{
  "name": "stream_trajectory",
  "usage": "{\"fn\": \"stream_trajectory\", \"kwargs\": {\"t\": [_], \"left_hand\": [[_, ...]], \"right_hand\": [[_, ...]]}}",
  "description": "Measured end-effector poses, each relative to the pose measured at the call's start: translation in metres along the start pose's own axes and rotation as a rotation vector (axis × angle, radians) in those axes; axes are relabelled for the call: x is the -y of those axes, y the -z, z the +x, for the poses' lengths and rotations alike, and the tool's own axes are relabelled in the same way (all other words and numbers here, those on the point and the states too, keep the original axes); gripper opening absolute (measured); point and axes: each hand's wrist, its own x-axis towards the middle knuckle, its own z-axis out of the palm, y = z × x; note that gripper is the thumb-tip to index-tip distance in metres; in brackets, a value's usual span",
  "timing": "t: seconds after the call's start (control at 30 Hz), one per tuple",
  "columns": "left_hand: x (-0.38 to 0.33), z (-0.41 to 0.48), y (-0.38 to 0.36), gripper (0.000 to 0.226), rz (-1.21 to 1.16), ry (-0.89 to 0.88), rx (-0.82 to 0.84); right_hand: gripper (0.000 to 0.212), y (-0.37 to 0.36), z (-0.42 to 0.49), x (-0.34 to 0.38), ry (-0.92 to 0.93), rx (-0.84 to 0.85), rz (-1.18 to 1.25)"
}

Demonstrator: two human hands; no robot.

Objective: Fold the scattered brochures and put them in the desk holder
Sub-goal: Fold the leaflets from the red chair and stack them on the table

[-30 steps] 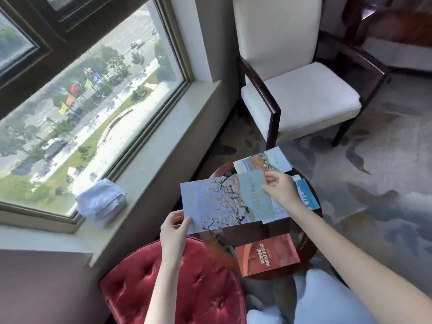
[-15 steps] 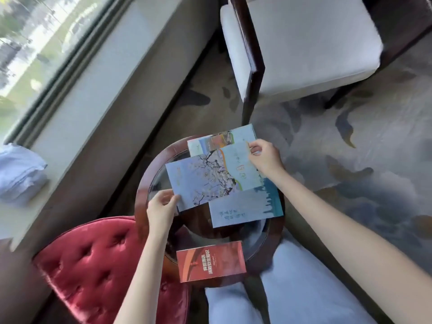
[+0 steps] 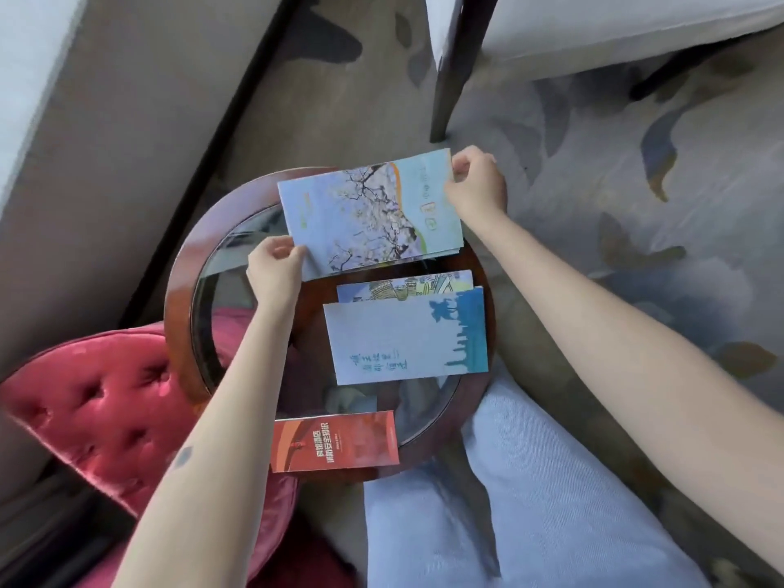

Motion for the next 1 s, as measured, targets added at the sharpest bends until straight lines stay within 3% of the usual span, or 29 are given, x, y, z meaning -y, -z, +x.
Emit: {"fn": "stream_trajectory", "kwargs": {"t": [0.27, 0.4, 0.57, 0.77, 0.87, 1.0], "left_hand": [[0.009, -0.010, -0.005, 0.025, -0.088, 0.040, -0.047], [0.013, -0.026, -0.004, 0.027, -0.195, 0.094, -0.130], [0.021, -0.061, -0.008, 0.020, -0.386, 0.127, -0.007], [0.030, -0.089, -0.014, 0.034, -0.495, 0.261, 0.242], [0.034, -0.091, -0.004, 0.051, -0.766, 0.293, 0.326], [0.046, -0.094, 0.027, 0.054, -1.119, 0.200, 0.301]], "right_hand": [[0.042, 0.001, 0.008, 0.002, -0.089, 0.150, 0.079], [0.016, -0.002, 0.011, 0.006, -0.193, 0.260, 0.279], [0.024, -0.003, 0.000, 0.010, -0.174, 0.227, 0.278], [0.012, 0.008, -0.053, 0.026, 0.140, 0.235, 0.408], [0.015, 0.007, -0.093, 0.040, 0.308, 0.283, 0.424], [0.021, -0.006, -0.146, 0.047, 0.378, 0.340, 0.532]]}}
